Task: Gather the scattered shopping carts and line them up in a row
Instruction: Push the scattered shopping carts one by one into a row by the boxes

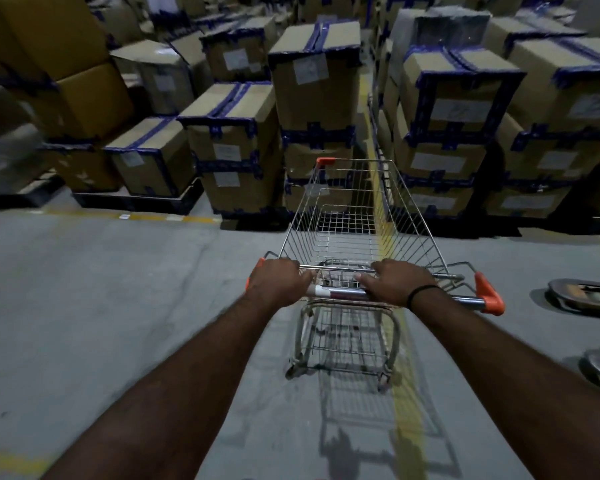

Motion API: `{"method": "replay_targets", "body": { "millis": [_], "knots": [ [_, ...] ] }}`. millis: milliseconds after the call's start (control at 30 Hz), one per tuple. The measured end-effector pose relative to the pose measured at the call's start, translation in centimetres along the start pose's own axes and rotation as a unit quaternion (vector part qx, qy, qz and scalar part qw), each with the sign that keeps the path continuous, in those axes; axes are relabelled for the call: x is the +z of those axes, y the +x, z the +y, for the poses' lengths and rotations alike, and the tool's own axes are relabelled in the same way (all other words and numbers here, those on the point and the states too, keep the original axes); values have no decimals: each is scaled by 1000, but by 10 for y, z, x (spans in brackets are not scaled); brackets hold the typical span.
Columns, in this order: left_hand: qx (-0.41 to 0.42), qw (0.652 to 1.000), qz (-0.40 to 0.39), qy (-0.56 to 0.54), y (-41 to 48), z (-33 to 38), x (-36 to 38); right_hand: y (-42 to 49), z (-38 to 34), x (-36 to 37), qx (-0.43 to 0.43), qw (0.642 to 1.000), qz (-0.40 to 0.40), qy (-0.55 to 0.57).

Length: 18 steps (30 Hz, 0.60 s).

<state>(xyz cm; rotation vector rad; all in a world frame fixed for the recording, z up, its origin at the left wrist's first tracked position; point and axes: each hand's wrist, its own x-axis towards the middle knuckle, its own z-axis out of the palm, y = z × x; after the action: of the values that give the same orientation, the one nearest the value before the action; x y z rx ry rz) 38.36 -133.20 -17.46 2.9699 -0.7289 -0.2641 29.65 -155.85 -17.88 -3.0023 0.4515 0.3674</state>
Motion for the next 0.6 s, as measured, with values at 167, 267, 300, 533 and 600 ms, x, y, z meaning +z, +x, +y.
{"method": "replay_targets", "body": {
  "millis": [167, 267, 300, 533, 600],
  "knots": [
    [-15, 1000, -1, -25, -16, -10, -9, -8, -19, 5, -17, 1000, 8, -12],
    [-22, 999, 14, -48, -33, -22, -15, -12, -44, -1, -51, 998, 28, -14],
    [-27, 998, 19, -55, -40, -28, -18, -13, -56, -5, -68, 997, 39, -12],
    [-113, 989, 41, -81, -124, -132, -31, -32, -194, -24, -209, 974, 81, 10],
    [-147, 984, 52, -84, -163, -173, -34, -47, -250, -21, -254, 964, 81, 12]
  ]
}}
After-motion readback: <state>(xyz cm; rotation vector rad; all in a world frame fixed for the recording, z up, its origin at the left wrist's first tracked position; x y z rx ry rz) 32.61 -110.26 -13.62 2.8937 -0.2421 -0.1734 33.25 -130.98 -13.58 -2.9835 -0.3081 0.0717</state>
